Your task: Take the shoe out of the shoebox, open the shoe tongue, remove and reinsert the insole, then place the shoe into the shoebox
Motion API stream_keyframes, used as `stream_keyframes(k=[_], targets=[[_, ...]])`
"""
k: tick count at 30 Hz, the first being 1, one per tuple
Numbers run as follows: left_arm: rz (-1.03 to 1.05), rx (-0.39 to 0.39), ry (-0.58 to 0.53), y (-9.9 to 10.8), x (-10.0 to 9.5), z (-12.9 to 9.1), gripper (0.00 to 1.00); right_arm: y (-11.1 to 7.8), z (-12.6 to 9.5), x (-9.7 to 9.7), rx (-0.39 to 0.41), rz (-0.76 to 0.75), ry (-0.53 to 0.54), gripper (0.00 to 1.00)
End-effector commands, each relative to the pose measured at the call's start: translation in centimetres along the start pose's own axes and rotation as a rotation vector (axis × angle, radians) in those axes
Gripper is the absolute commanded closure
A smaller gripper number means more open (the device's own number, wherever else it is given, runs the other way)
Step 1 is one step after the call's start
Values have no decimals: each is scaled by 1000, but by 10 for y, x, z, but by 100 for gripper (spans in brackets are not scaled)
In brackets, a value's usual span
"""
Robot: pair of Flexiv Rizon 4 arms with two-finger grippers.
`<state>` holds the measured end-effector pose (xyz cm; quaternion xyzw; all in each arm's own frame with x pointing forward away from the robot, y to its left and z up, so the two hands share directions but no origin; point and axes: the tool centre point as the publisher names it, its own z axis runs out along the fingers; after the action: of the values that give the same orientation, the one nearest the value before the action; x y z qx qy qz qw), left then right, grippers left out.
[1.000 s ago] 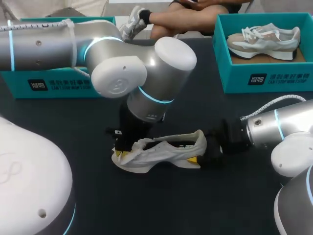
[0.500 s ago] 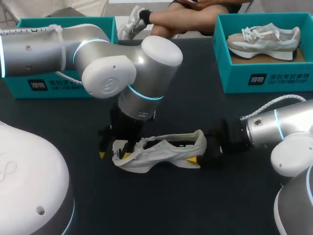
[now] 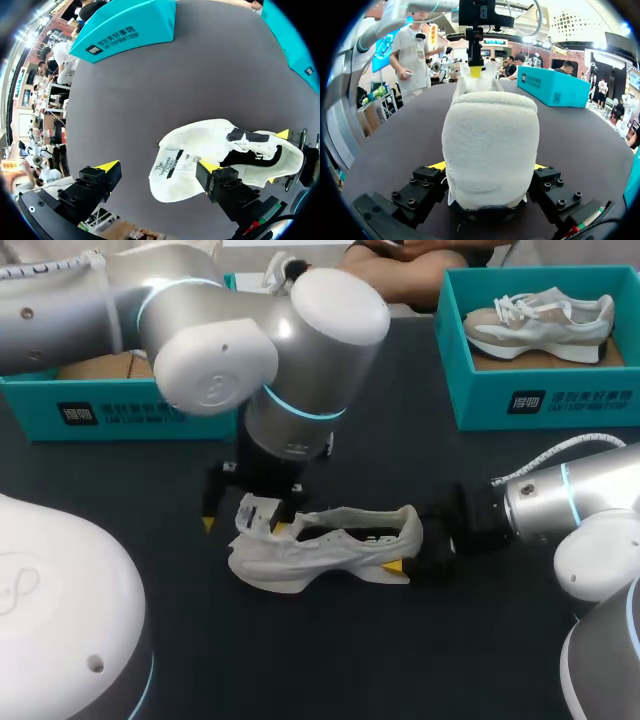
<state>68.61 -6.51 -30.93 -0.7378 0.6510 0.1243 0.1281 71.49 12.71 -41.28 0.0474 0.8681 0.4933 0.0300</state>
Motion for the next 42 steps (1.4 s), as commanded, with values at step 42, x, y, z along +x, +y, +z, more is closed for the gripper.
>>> stream_keyframes(k=[42], targets=[[1583, -12, 411, -28, 2, -130, 0, -3, 5, 0, 6, 1, -3, 100]])
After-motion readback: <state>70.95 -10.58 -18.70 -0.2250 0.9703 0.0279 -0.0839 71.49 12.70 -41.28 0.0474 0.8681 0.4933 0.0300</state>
